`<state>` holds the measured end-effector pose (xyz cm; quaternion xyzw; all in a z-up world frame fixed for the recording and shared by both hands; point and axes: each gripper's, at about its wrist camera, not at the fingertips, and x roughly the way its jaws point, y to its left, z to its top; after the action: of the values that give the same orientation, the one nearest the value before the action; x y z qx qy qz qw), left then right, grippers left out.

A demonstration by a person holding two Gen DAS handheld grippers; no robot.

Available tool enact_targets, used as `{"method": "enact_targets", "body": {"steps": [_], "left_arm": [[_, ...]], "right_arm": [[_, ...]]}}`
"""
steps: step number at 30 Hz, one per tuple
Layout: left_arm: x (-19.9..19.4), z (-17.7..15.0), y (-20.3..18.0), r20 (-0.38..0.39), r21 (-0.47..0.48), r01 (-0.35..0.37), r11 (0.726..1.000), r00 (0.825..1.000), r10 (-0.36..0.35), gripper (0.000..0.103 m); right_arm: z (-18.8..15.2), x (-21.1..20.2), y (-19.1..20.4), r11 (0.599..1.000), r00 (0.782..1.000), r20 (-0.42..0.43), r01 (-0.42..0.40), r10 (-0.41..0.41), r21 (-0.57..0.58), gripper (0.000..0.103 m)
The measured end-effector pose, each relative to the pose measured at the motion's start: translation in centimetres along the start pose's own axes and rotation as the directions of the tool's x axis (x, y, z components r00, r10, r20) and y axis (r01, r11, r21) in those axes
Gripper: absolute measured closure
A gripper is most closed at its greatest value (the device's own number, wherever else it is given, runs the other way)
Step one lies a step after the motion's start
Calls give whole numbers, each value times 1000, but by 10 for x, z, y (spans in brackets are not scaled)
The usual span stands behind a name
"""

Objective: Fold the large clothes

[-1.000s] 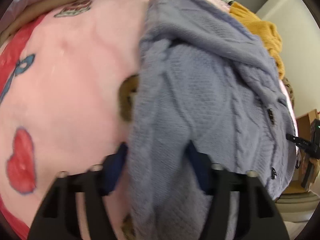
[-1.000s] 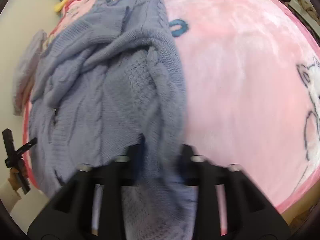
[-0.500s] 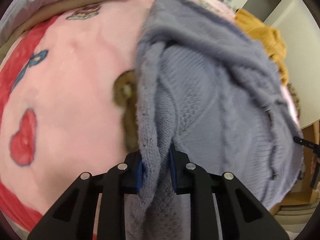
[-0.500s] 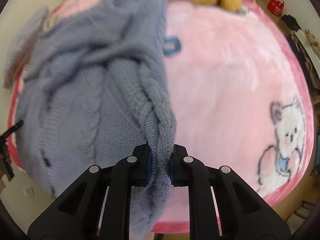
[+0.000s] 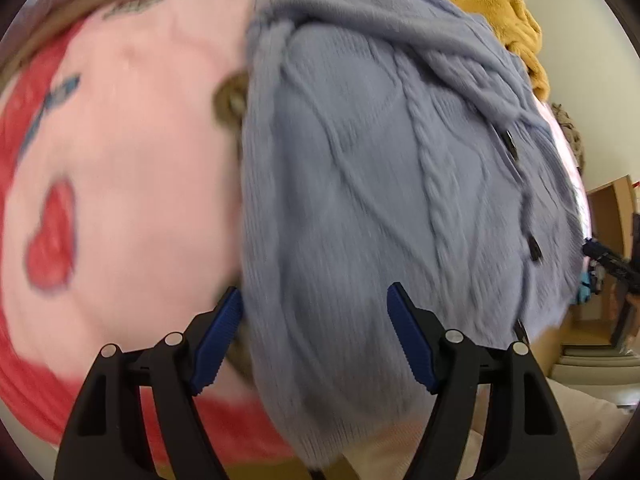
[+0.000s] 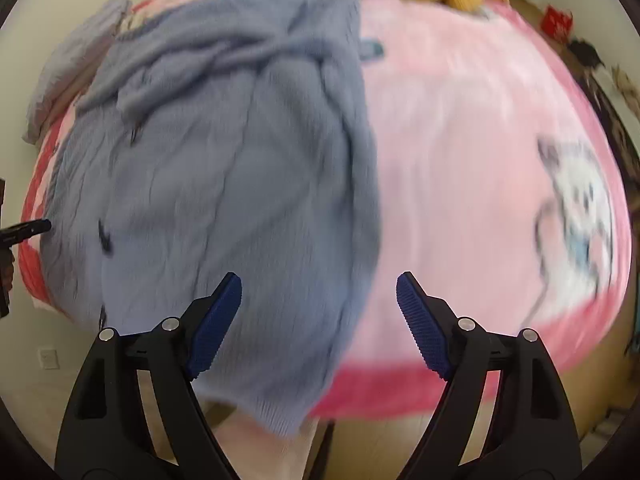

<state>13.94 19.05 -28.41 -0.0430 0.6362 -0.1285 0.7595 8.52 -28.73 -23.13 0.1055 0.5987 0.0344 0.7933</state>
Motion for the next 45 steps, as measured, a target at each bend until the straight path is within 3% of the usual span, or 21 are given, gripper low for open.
{"method": "enact_targets", "body": {"steps": [3,7,9,12,15,20,25,27,34,36,37,39,45], "left_arm": [[3,-27,6,-21,-61,30,998,999,-32,30],[-5,-65,21,65,-243,100,965,994,-86,30],[-9,-78,24,110,-282,106,954,991,-78,30],[-13,-88,16,142,-275,80,958,989,-42,30],[-20,-100,12,169,-285,97,954,984,-50,28],[-26,-114,13,169,-289,97,952,984,-49,28],[-7,-115,7,147,-274,96,957,987,-57,28],[1,-115,6,135,-258,94,962,989,-61,35],[15,-111,3,120,-220,65,973,992,-39,40],[14,-112,0,114,-200,27,979,993,-4,62],[13,-114,-1,118,-200,21,980,993,3,67],[13,-113,-8,126,-206,20,978,992,6,84],[13,-111,-27,133,-209,12,978,991,16,90]], "right_arm": [[-27,0,2,998,1000,-8,31,-30,50,28],[-56,5,-4,986,1000,13,22,-24,163,28],[-65,7,-4,984,1000,26,4,-9,177,29],[-72,4,-2,986,998,63,-30,20,162,29],[-76,3,2,981,996,69,-70,59,181,29],[-83,-4,2,981,994,81,-87,74,172,28],[-92,0,0,981,996,59,-80,70,176,28],[-95,5,1,978,996,46,-79,71,193,27],[-100,23,16,983,996,23,-87,85,160,27],[-99,26,19,984,996,28,-91,88,155,34],[-99,27,20,982,995,28,-99,96,161,39],[-98,29,20,977,993,17,-119,118,176,59],[-93,21,25,983,992,-31,-121,126,138,87]]}}
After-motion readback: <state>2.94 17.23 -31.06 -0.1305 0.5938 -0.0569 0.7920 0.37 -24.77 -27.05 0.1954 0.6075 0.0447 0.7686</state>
